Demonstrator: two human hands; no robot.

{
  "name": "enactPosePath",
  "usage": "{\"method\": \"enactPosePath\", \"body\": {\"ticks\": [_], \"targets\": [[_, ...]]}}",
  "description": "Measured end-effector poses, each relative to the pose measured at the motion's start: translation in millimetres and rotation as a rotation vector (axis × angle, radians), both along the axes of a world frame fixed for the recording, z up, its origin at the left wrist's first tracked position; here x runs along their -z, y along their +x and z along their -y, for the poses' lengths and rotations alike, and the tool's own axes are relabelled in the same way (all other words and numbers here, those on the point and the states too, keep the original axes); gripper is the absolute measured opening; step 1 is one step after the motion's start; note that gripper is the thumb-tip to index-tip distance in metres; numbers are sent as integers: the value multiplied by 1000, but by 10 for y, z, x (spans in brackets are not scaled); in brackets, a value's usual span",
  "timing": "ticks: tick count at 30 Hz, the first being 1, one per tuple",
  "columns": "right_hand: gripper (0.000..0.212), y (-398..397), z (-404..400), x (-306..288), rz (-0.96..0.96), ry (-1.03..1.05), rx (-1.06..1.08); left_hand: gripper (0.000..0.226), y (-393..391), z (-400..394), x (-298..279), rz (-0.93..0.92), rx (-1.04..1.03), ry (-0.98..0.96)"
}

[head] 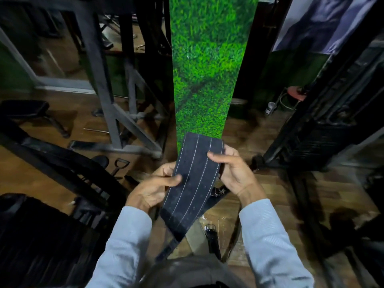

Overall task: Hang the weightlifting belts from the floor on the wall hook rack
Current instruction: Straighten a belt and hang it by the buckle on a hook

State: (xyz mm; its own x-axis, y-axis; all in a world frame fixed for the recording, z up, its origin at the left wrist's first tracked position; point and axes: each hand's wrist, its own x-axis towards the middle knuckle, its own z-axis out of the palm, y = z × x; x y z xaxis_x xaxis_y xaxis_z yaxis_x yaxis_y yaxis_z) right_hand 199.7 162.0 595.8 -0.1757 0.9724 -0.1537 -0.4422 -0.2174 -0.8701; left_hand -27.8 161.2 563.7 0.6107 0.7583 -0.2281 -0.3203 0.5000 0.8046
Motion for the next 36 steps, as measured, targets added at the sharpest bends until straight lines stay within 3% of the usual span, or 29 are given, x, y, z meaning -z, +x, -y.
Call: {"method": "enactPosePath", "body": {"ticks": [2, 3, 5, 8, 9, 13, 18, 20, 24, 27, 29, 32, 34, 36], "targets": [[53, -48, 65, 66, 31, 46, -42, 114, -111, -1, -12, 50, -57, -135], [48, -59, 107, 102, 55, 59, -105, 116, -102, -25, -106, 88, -80, -183], [45, -85, 165, 157, 145, 68, -260, 100, -52, -136, -307, 122, -166, -199], [48, -148, 192, 159, 273, 86, -411, 48, 126, -282, -607, -15, -284, -158], [52, -145, 189, 160, 246, 60, -407, 46, 165, -298, -593, -55, -298, -145], [84, -37, 187, 33, 144, -150, -214, 53, 156, -136, -415, -99, -282, 7], [43, -107, 72, -257, 18, -34, 65, 39, 161, 82, -243, -223, -97, 213], [37, -189, 16, -281, 119, 77, 130, 35, 137, 139, -193, -247, -75, 225], [40, -306, 56, -148, 209, 216, 16, 84, -20, 61, -304, -88, -269, 109], [36, -307, 114, -62, 120, 194, -71, 97, -25, -61, -613, 84, -261, -1], [38, -235, 147, -22, 83, 156, -99, 74, 30, -132, -678, 56, -289, -35], [55, -66, 204, 39, 0, 43, -137, 25, 110, -226, -656, -131, -345, 210], [81, 56, 199, 58, -239, -106, -119, 27, 149, -168, -604, -143, -288, 304], [92, 77, 175, -41, -309, -208, -79, 33, 140, -83, -525, -129, -220, 366]]}}
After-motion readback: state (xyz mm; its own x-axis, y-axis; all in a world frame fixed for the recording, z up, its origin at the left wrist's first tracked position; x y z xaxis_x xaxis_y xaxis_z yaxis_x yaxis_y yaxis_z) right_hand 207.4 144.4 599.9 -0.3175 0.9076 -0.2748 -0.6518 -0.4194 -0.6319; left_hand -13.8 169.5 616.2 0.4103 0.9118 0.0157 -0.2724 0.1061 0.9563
